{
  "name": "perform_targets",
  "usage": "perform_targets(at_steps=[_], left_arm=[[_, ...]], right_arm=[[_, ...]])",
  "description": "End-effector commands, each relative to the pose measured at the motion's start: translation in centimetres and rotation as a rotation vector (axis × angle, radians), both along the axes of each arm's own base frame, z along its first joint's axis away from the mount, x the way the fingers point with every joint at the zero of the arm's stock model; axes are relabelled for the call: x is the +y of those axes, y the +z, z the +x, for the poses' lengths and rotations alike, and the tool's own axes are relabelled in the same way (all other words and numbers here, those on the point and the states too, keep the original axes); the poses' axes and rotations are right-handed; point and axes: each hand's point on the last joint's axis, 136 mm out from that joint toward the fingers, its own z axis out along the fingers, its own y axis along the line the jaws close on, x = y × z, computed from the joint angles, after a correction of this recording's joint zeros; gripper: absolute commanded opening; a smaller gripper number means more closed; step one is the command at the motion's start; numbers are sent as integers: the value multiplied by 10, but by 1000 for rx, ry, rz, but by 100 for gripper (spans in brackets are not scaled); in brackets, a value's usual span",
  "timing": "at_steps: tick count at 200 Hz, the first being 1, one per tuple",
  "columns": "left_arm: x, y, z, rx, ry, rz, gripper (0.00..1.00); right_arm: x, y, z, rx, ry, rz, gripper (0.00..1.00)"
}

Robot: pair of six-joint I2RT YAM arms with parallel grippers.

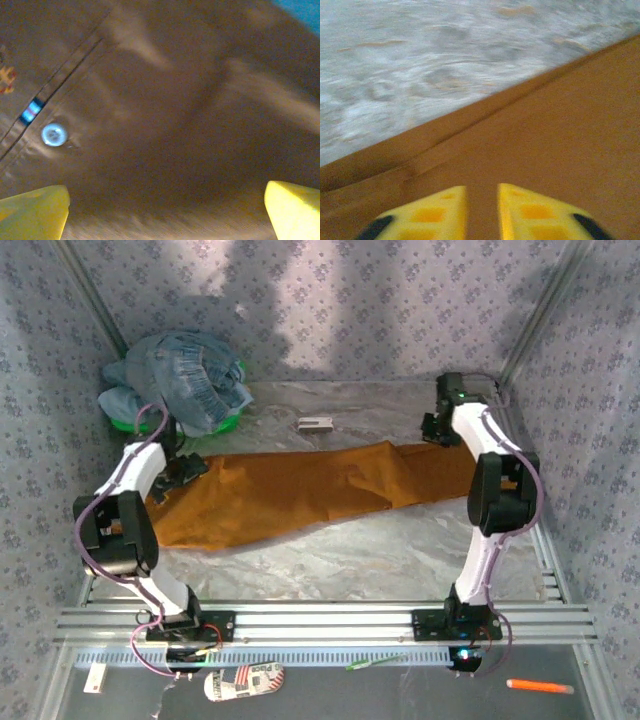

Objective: Fold and stack the trousers

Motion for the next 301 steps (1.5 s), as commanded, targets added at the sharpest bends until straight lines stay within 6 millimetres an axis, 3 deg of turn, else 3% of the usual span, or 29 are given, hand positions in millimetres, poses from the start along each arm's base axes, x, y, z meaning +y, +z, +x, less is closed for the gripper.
perform_targets(at_steps=[1,57,106,129,148,161,181,204,254,275,301], left_arm=[[3,-24,9,-41,171,-106,100],[38,-56,-12,-1,404,-159,98],[75,-57,-27,-13,553,-184,94],[82,-50,-21,-24,544,-181,92],[89,-37,-12,-38,524,-161,91],[92,-27,-3,-51,499,-156,91],[95,-13,10,-79,454,-153,90],[86,-9,7,-56,417,-163,89],[72,-6,7,-54,367,-178,88],[70,-6,5,-54,363,-182,88],[70,-4,5,-58,356,-180,86]], right_arm=[[-18,-50,-20,148,-133,102,13],[-83,-83,-49,247,-364,180,14],[-126,-70,-69,215,-479,119,26],[-127,-47,-71,174,-464,106,33],[-139,-24,-82,145,-491,23,42],[-149,-20,-89,132,-514,3,46],[-154,-34,-90,160,-494,32,47],[-144,-57,-83,244,-410,64,47],[-136,-91,-91,332,-385,75,48],[-135,-92,-92,330,-382,77,42],[-137,-81,-88,292,-394,66,7]])
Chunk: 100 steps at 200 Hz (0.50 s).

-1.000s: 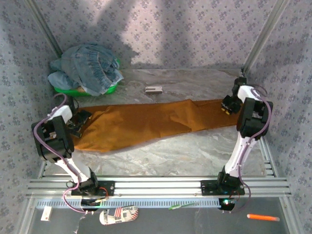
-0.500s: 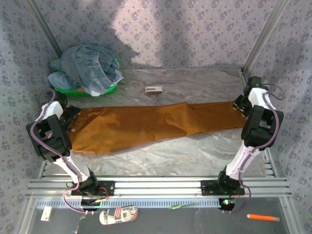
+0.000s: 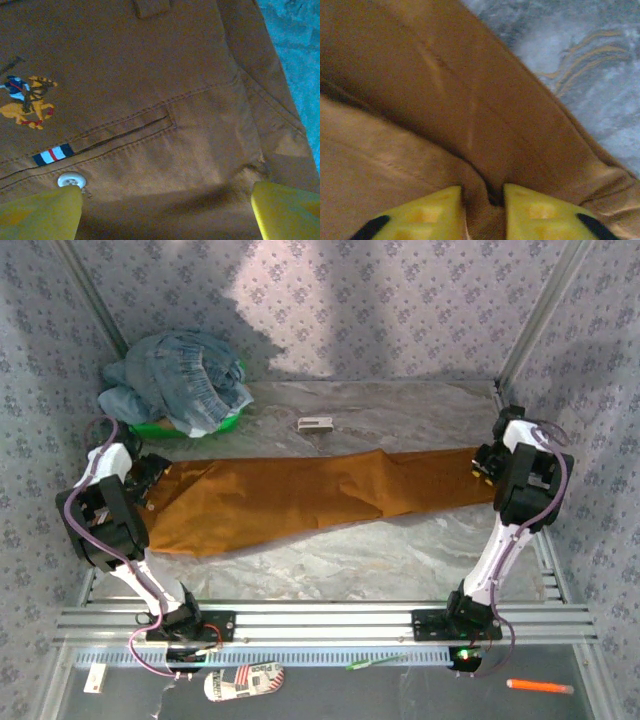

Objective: Fold and stack the trousers

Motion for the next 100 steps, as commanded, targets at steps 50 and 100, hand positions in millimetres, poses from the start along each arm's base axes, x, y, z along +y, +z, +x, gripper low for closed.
perform_targets(at_steps=[50,100], left_arm=[[-8,10,-6,-10,-34,-18,84],[-10,13,-4,-23,-38,-28,84]], right_arm=[[-1,37,-11,-30,-16,-69,0],[-8,74,-19,-86,-60,-138,6]])
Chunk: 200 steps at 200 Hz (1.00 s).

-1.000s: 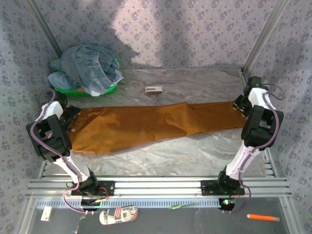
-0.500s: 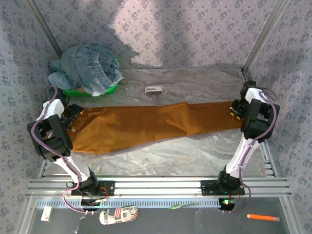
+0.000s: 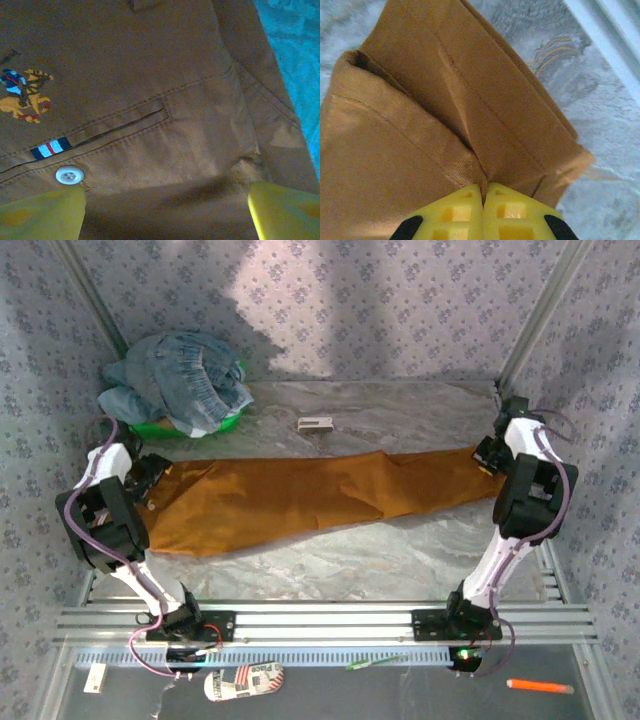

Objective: Fold and stack the trousers

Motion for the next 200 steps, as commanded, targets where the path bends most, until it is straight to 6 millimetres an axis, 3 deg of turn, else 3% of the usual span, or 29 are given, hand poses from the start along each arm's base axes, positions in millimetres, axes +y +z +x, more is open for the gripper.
perform_targets(at_steps=[1,10,43,60,109,135,148,169,200], left_arm=[[-6,9,-4,-13,-20,-13,84],[-6,9,-3,-15,-21,-16,84],[-8,7,-3,-18,-22,-27,85],[-10,6,-2,-19,-27,-42,85],[-14,5,-4,-21,-34,-48,85],[-16,5,-3,-23,-38,-50,85],[-18,3,-4,-20,-42,-51,83],[-17,3,-5,-17,-46,-45,83],[-17,5,-4,-21,-47,-45,83]], right_arm=[[-12,20,-13,-6,-56,-66,7],[-13,19,-14,-1,-59,-56,18],[-13,-7,-12,30,-71,-5,25],[-12,-25,-13,77,-64,7,38],[-12,-56,-42,209,-83,-11,48],[-6,-66,-54,243,-87,5,42],[-6,-66,-57,242,-92,1,34],[-7,-58,-54,211,-98,-11,13],[-6,-34,-49,167,-98,-48,7]])
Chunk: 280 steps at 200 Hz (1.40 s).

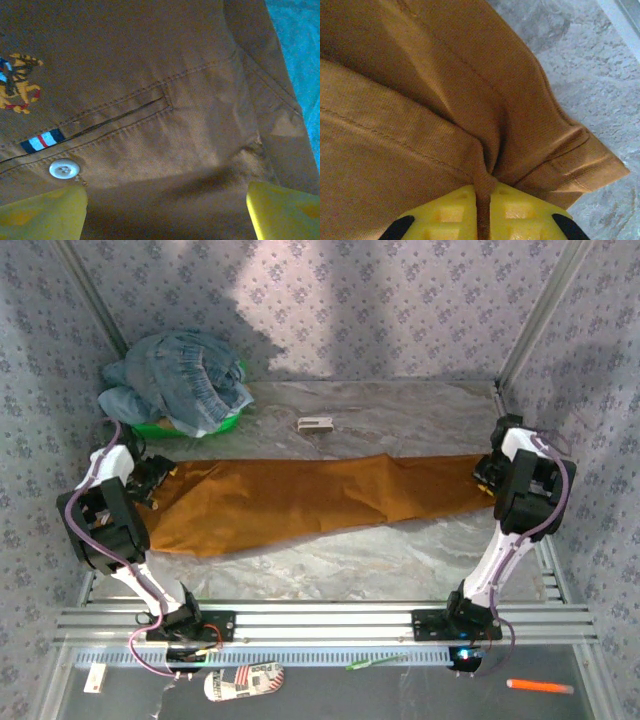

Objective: Fold and stack the trousers

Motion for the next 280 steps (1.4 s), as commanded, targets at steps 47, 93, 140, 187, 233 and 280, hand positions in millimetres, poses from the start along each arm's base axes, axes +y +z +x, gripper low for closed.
perform_targets(at_steps=[47,93,140,187,233,280], left_arm=[[-3,8,0,-20,-18,-5,83],[-5,8,0,-22,-26,-10,83],[-13,6,2,-19,-48,-13,82],[-17,6,4,-21,-57,-13,82],[-18,5,5,-19,-61,-13,81],[-18,6,7,-22,-66,-12,82]], right_arm=[[2,19,-19,34,-23,-43,39],[-10,9,-45,72,-100,-81,43],[-20,1,-65,-3,-214,20,49],[-17,-10,-60,-55,-250,129,49],[-13,-1,-55,-101,-241,149,39],[-13,17,-51,-142,-227,119,32]])
